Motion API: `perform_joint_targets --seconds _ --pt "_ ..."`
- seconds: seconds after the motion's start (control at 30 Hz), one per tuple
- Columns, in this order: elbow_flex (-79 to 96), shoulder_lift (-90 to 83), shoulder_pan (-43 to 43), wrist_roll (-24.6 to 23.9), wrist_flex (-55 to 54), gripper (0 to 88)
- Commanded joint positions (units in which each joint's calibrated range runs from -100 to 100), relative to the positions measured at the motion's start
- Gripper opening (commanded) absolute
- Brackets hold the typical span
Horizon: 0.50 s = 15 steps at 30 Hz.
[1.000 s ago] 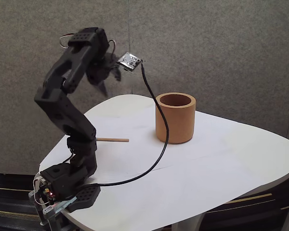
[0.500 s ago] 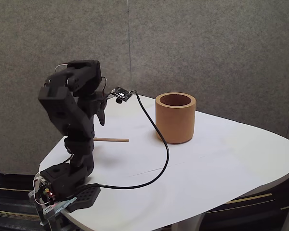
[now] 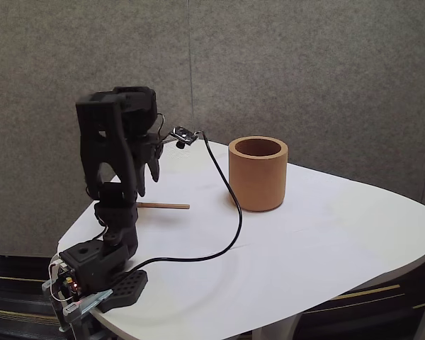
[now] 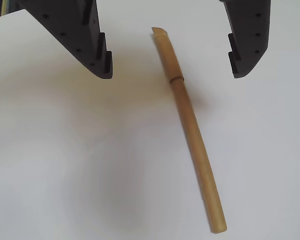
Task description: Grab the pen and put it in the pen holder.
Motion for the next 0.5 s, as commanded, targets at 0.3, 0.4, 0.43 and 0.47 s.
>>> perform_joint_targets --seconds 0.3,0.4,0.43,0.47 --pt "-9.03 14.4 -0.95 -0.22 -0.93 33.4" --pt "-12.36 16.35 -1.03 -0.59 -0.93 33.4" --pt "-13.0 16.92 -1.03 -1.06 -0.93 33.4" --pt "-13.63 17.57 -1.03 -1.48 -0.93 33.4"
